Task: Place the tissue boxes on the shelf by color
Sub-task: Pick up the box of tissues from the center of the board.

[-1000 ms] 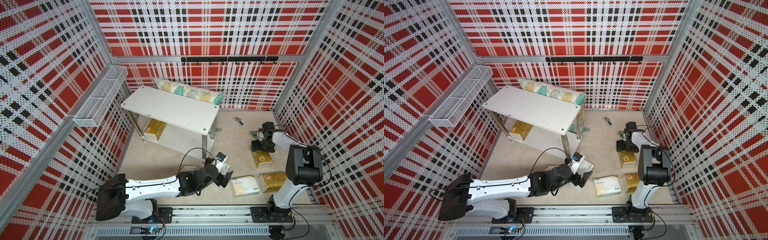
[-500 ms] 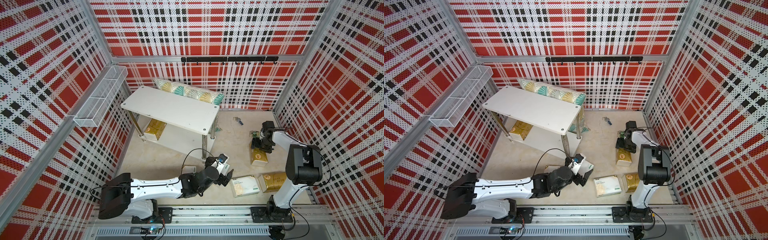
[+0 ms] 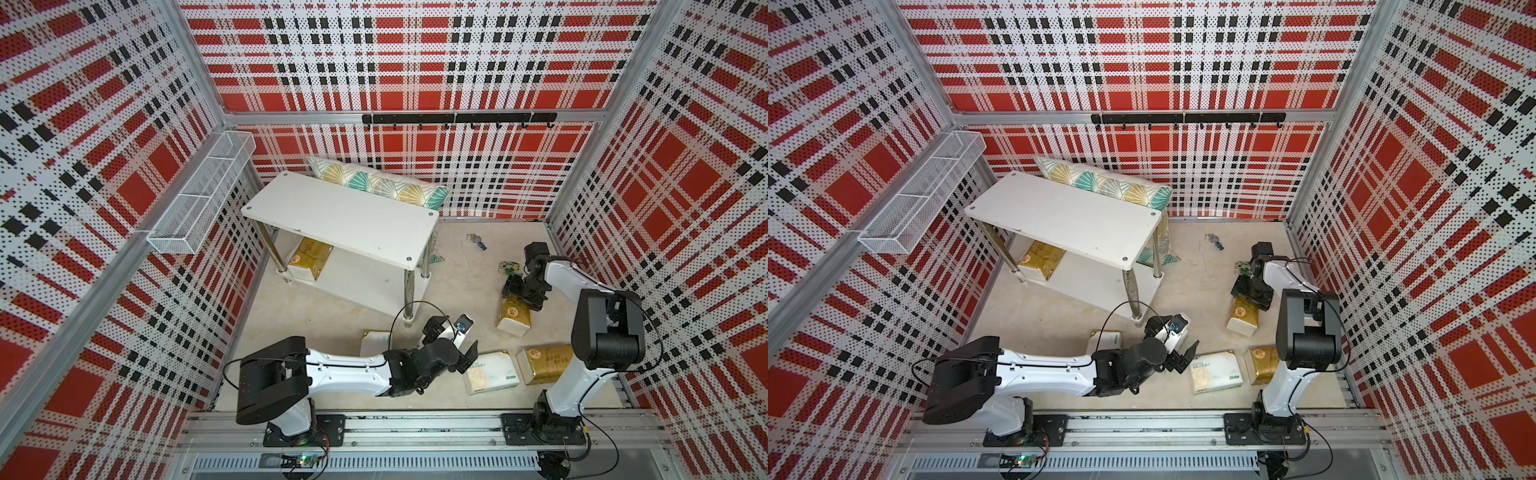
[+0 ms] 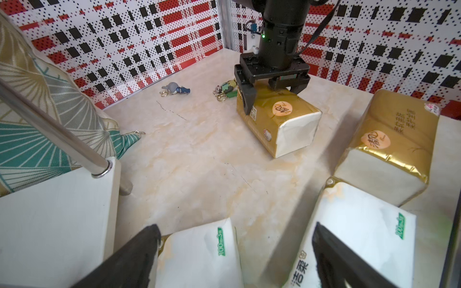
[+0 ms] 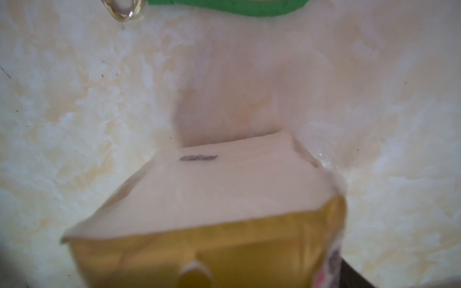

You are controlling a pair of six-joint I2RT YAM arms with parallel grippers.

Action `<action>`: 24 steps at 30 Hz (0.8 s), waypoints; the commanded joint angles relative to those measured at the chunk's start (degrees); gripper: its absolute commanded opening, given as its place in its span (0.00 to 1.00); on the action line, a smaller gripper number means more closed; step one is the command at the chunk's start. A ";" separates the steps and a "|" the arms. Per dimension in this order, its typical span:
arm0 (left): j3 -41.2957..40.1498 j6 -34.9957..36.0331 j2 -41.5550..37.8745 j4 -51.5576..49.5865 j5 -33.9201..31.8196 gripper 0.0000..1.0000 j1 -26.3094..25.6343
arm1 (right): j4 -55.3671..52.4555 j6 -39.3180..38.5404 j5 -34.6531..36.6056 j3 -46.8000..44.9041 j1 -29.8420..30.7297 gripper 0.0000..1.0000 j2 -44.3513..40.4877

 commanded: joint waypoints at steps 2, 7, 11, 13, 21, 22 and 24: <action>2.58 1.92 2.28 5.17 2.32 0.99 -0.31 | -1.53 4.37 -1.04 -0.77 -0.42 0.75 -2.30; 3.90 4.54 4.60 7.07 3.40 0.99 -0.28 | -1.83 6.40 -1.37 -0.95 0.01 0.74 -2.64; 3.72 6.17 5.50 9.41 5.00 0.99 -0.33 | -2.35 8.01 -3.83 -0.42 0.33 0.75 -3.23; 3.46 6.72 5.86 10.72 5.74 0.99 -0.37 | -3.21 8.35 -4.40 0.33 0.57 0.74 -3.60; -1.21 11.38 6.77 22.73 7.11 0.99 -0.37 | -5.46 9.57 -5.42 1.03 3.03 0.74 -5.16; -1.86 11.84 6.85 24.30 7.39 0.99 -0.44 | -5.33 10.11 -5.83 0.92 3.20 0.74 -5.39; -2.88 12.46 7.08 26.71 7.78 0.99 -0.45 | -5.08 10.89 -6.57 0.84 3.69 0.74 -5.71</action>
